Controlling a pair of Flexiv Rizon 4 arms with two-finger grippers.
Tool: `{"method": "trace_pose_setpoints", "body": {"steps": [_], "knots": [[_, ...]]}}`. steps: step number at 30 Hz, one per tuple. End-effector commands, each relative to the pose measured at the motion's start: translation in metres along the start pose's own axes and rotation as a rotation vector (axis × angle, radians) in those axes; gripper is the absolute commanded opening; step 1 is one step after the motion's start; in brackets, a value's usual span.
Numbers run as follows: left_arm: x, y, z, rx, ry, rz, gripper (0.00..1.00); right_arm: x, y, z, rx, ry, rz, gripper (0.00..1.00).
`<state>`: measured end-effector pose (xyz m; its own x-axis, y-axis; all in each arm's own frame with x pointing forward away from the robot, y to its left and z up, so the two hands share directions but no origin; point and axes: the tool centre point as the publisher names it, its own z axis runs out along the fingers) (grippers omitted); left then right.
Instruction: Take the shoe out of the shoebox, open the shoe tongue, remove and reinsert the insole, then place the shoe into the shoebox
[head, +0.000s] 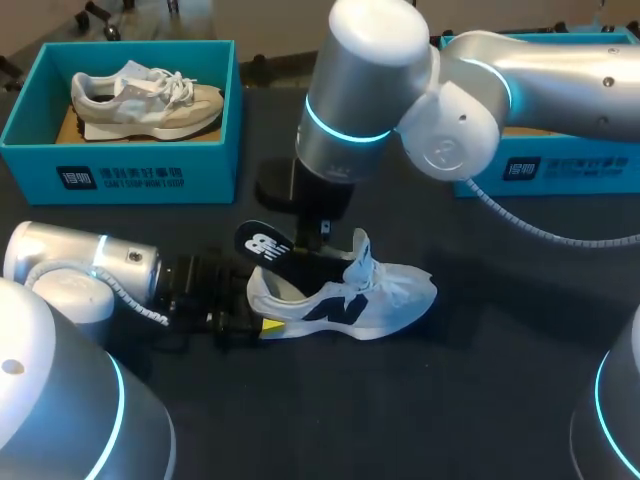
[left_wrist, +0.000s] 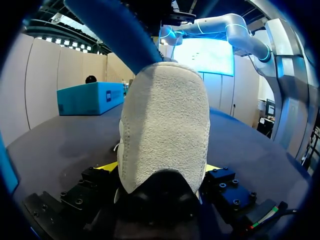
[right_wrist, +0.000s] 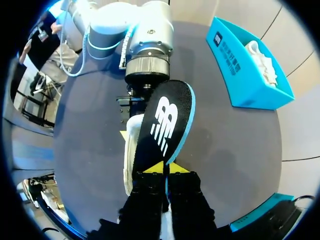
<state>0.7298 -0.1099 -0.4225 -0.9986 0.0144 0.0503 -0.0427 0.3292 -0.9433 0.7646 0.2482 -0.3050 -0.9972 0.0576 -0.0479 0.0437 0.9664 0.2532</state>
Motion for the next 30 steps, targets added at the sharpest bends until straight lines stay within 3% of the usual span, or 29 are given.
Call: {"method": "trace_pose_setpoints", "body": {"steps": [1, 7, 14, 21, 22, 27, 30], "knots": [[-0.001, 0.001, 0.001, 0.000, 0.002, 0.000, 0.00, 0.000, -0.003, -0.007, -0.045, 0.015, 0.011, 0.45], [-0.001, 0.001, 0.001, 0.000, 0.002, 0.000, 0.00, 0.001, -0.004, -0.016, -0.106, 0.094, 0.039, 0.47], [-0.001, 0.001, 0.001, 0.000, 0.002, 0.000, 0.00, 0.002, -0.009, -0.019, -0.269, 0.140, 0.117, 0.49], [-0.001, 0.001, 0.001, 0.000, 0.002, 0.000, 0.00, 0.004, -0.005, -0.015, -0.366, 0.188, 0.201, 0.49], [-0.001, 0.001, 0.001, 0.000, 0.002, 0.000, 0.00, 0.003, -0.003, -0.015, -0.416, 0.192, 0.208, 0.49], [-0.001, 0.001, 0.001, 0.000, 0.002, 0.000, 0.00, 0.001, 0.005, -0.014, -0.413, 0.208, 0.236, 0.54], [-0.001, 0.001, 0.001, 0.000, 0.002, 0.000, 0.00, -0.001, 0.007, -0.010, -0.415, 0.220, 0.245, 0.51]]}}
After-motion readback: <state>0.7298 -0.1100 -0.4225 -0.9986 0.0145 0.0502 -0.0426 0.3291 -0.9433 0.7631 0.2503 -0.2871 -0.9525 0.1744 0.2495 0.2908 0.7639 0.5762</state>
